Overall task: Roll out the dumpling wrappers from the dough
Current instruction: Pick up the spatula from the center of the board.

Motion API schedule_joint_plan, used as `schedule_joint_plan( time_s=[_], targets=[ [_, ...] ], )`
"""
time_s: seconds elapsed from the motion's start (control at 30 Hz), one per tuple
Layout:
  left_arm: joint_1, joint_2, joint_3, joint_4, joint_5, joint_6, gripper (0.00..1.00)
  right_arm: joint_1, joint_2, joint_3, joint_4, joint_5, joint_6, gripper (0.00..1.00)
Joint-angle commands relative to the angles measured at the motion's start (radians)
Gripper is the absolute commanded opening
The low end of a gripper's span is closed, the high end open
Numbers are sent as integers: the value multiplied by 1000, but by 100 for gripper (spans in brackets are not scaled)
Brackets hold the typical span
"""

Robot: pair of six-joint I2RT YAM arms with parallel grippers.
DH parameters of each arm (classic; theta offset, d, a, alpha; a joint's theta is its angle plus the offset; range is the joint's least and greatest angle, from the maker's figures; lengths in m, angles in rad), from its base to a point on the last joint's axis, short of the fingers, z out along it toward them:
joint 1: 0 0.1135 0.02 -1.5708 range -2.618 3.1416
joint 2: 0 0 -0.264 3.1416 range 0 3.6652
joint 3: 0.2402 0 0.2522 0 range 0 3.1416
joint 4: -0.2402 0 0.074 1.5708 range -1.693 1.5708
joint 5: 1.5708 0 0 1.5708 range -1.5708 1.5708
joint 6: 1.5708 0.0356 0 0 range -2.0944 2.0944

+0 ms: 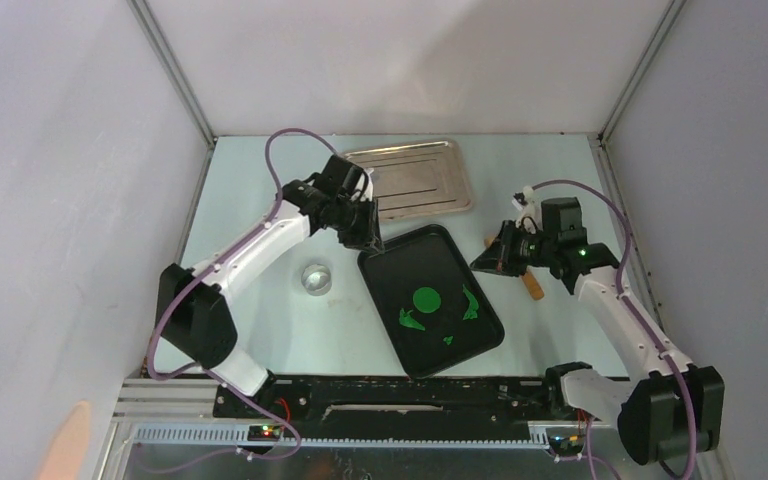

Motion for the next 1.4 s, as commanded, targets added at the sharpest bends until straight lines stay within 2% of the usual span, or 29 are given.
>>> schedule_joint_plan(
  time_s=[0.0,0.17,0.27,0.4,0.47,0.53,0.6,0.7,0.77,0.83,0.9,1.0,1.07,1.23,1.3,1.37],
  targets=[
    [-2,-87,-14,39,42,8,28,-62,34,-3,118,-297,126,0],
    [0,-124,-5,21,20,13,33,-85,125,55,23,-307,164,2],
    [-1,-126,23,-24,-22,13,40,-88,178,67,-22,-308,262,4],
    [-8,-131,101,-147,-178,26,53,-96,177,68,74,-335,402,27],
    [-8,-165,97,-147,-201,29,58,-119,174,113,37,-294,332,34],
    [-8,-199,87,-136,-195,32,59,-168,185,218,-143,-161,144,34],
    [-8,-235,72,-124,-178,38,58,-195,164,308,-258,81,-33,35],
    [-8,-291,51,-104,-157,52,58,-196,100,330,-299,541,-230,39],
    [-8,-323,34,-84,-151,57,58,-221,106,327,-302,681,-380,46],
    [-8,-338,26,-71,-160,50,59,-242,157,343,-329,806,-406,54],
    [-7,-343,30,-69,-181,34,60,-285,236,356,-347,787,-395,66],
    [-8,-349,29,-70,-217,25,62,-347,386,458,-467,784,-336,68],
    [-8,-356,17,-64,-229,24,64,-377,432,473,-475,786,-307,69],
    [-8,-385,-36,-31,-242,14,66,-427,447,429,-360,757,-336,71],
    [-8,-403,-68,-7,-287,21,66,-434,453,403,-284,781,-366,73],
    [-7,-400,-72,-41,-310,58,66,-433,470,386,-223,719,-449,79]
  ],
)
